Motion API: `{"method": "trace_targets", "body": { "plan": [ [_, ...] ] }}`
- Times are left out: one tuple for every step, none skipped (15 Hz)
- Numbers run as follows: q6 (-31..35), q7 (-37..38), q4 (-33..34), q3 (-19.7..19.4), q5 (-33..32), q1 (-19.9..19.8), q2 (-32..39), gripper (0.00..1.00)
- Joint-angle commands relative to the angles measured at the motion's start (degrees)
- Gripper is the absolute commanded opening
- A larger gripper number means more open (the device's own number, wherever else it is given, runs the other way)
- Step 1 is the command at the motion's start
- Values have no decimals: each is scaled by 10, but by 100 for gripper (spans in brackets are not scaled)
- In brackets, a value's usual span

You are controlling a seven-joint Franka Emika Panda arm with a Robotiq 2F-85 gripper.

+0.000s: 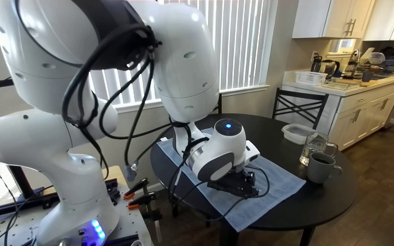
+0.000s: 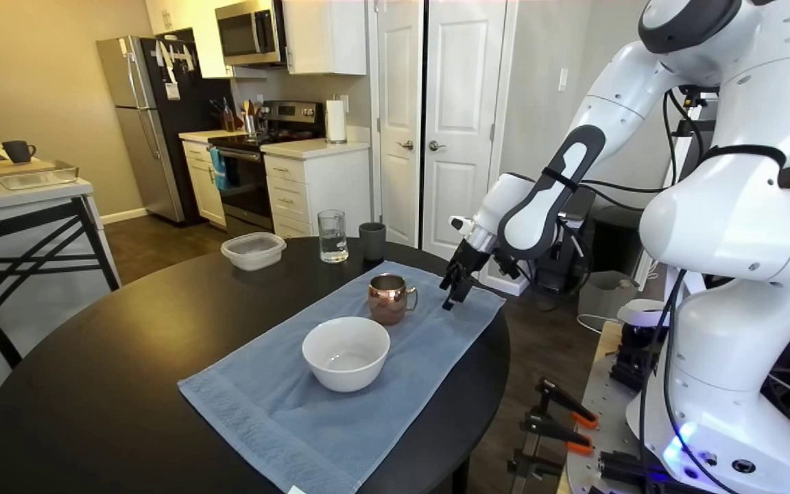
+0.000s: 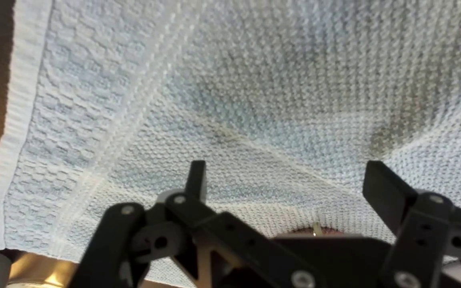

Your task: Transfer the contents of the cup into the white bowl

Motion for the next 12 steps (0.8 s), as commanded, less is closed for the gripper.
{"method": "trace_targets", "body": {
  "plan": [
    [-28,-6,19,22,1,-4,9,100],
    [-38,-8,23,30,1,-6,11,100],
    [-62,-14,31,47,1,-9,16,100],
    [-87,-20,39,61,2,-12,21,100],
    [-121,-29,50,81,5,-16,33,100],
    [-146,-32,58,93,9,-15,37,100],
    [-173,-33,67,104,13,-13,44,100],
    [-180,-64,69,96,63,12,27,100],
    [-190,-58,74,89,79,25,10,100],
    [-193,-64,76,84,102,35,-7,100],
    [-200,-72,75,83,126,39,-22,100],
    [-204,-83,74,82,146,42,-32,100]
  ]
}}
